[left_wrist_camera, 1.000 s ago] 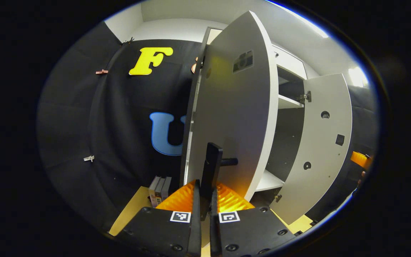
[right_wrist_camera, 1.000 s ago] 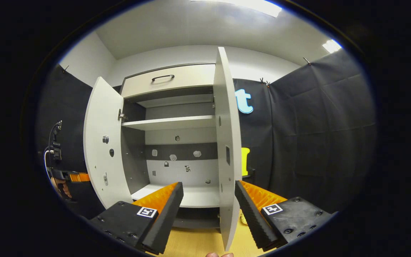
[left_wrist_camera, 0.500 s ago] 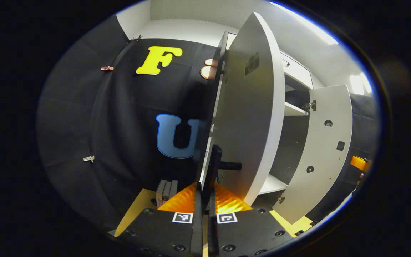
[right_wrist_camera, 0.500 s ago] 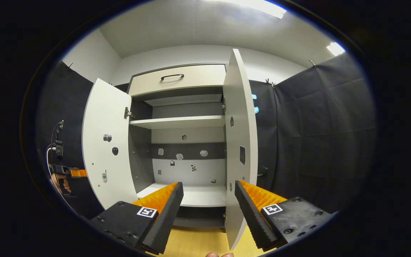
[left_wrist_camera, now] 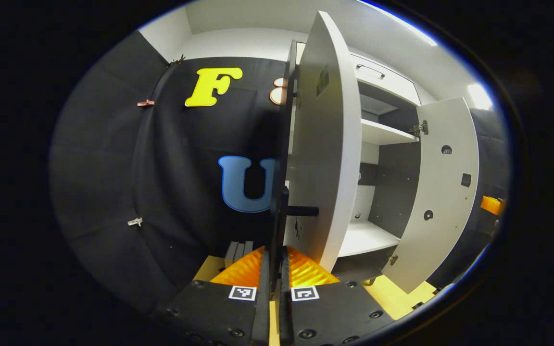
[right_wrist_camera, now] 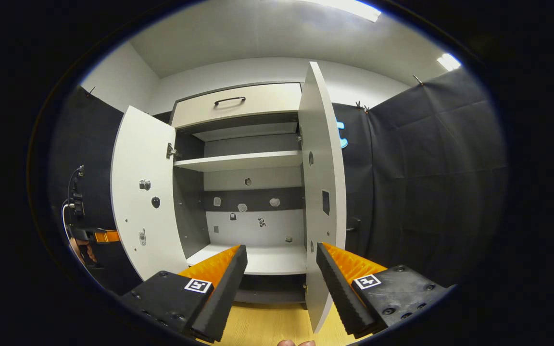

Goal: Open the right door of the double-door shoe cabinet with the right hand, and open the left door with the left hand.

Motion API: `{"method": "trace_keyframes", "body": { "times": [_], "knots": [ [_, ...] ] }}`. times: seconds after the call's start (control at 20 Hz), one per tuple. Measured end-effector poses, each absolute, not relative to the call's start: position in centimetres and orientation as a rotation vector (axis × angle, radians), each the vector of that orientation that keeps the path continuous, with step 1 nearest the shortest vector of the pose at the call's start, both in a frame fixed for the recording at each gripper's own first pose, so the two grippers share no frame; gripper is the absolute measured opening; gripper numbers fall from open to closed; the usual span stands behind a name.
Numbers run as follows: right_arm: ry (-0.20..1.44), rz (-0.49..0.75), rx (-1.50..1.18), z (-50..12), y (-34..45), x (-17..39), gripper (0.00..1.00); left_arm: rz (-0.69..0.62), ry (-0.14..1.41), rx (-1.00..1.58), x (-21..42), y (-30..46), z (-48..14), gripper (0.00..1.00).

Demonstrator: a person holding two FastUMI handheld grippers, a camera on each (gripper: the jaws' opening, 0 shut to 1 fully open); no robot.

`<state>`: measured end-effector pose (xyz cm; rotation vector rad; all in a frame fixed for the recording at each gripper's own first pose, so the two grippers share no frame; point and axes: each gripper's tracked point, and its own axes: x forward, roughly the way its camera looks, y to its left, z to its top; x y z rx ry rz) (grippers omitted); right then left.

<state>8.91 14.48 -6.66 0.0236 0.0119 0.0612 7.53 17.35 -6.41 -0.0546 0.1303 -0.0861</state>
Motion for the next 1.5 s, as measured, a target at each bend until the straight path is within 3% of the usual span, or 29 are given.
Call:
{"method": "trace_keyframes", "body": {
  "times": [0.1, 0.2, 0.45, 0.65, 0.7, 0.75, 0.85, 1.5],
  "knots": [
    [0.01, 0.063, 0.022, -6.5, 14.5, 9.0, 0.91, -0.062, 0.129, -0.035, 6.5, 17.7, -6.1, 0.1],
    [0.01, 0.066, 0.021, -6.6, 14.6, 9.0, 0.91, -0.029, 0.12, -0.021, 5.2, 18.3, -5.5, 0.24],
    [0.013, 0.077, 0.022, -6.6, 14.8, 8.5, 0.91, 0.009, 0.062, -0.067, 1.1, 18.0, -3.1, 0.33],
    [0.017, 0.095, 0.021, -6.6, 15.3, 8.3, 0.91, 0.009, 0.018, -0.055, -1.1, 16.4, -1.2, 0.75],
    [0.019, 0.099, 0.023, -6.6, 15.4, 8.1, 0.91, 0.009, 0.013, -0.053, -1.5, 15.8, -1.0, 0.81],
    [0.019, 0.102, 0.024, -6.5, 15.6, 8.1, 0.91, 0.004, 0.01, -0.056, -1.9, 15.1, -0.8, 0.79],
    [0.018, 0.11, 0.028, -6.4, 15.9, 8.0, 0.91, -0.003, 0.006, -0.055, -2.1, 13.8, -0.7, 0.94],
    [-0.009, 0.086, 0.021, -5.5, 16.1, 7.8, 0.96, -0.091, -0.016, -0.006, -2.5, 6.0, 0.0, 0.95]
  ]
}}
